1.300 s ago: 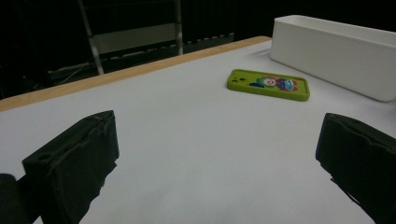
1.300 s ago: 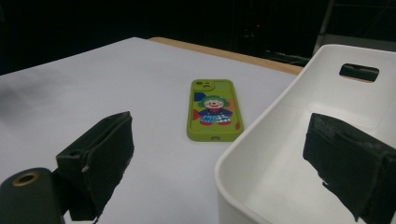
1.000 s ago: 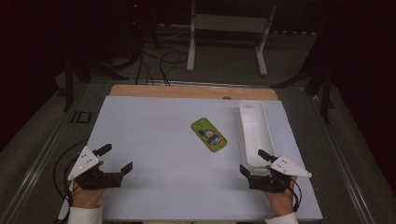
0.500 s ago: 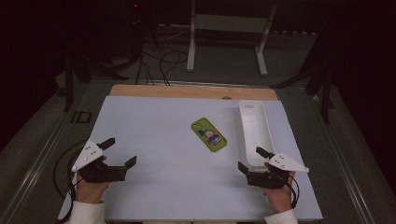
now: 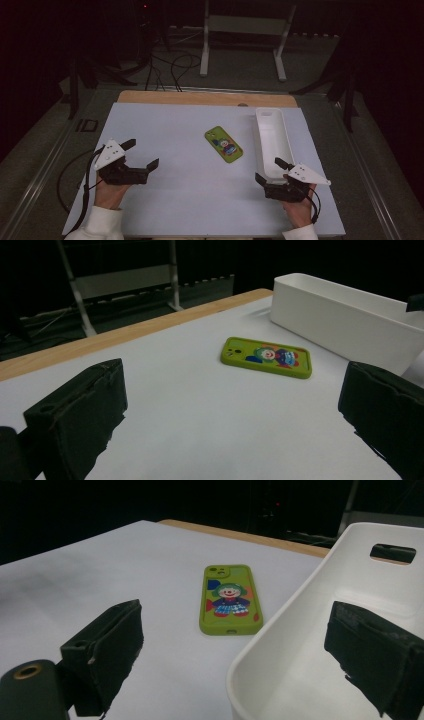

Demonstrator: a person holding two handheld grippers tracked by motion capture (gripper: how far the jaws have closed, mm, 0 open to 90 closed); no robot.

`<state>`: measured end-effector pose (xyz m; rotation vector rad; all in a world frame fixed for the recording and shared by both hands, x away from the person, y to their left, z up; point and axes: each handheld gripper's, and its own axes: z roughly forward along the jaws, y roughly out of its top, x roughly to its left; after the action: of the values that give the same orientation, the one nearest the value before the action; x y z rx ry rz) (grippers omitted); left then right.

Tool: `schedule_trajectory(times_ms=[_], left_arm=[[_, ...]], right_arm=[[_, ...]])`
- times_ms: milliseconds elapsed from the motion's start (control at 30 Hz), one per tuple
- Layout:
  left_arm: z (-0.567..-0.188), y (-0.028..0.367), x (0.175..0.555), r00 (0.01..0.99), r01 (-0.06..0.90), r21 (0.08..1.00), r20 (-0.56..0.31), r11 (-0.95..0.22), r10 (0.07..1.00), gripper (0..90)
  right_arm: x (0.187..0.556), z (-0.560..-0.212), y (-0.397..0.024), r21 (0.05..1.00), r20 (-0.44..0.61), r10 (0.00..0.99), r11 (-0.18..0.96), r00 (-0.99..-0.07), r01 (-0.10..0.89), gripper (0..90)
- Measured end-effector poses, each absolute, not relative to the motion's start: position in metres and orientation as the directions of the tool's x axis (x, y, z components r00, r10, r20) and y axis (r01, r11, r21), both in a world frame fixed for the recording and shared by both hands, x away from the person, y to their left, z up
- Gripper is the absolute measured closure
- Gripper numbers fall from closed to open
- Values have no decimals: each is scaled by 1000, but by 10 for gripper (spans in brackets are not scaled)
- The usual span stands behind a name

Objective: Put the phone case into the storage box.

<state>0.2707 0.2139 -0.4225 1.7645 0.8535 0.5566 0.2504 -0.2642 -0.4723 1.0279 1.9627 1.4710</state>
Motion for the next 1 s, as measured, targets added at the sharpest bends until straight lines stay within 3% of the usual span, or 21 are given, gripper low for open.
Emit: schedule_trajectory(times_ms=[1000], left_arm=[[-398,140,313,724,257,903,57,-345,688,0]], right_arm=[[250,-472,-263,948,63,797,141,-601,286,82]])
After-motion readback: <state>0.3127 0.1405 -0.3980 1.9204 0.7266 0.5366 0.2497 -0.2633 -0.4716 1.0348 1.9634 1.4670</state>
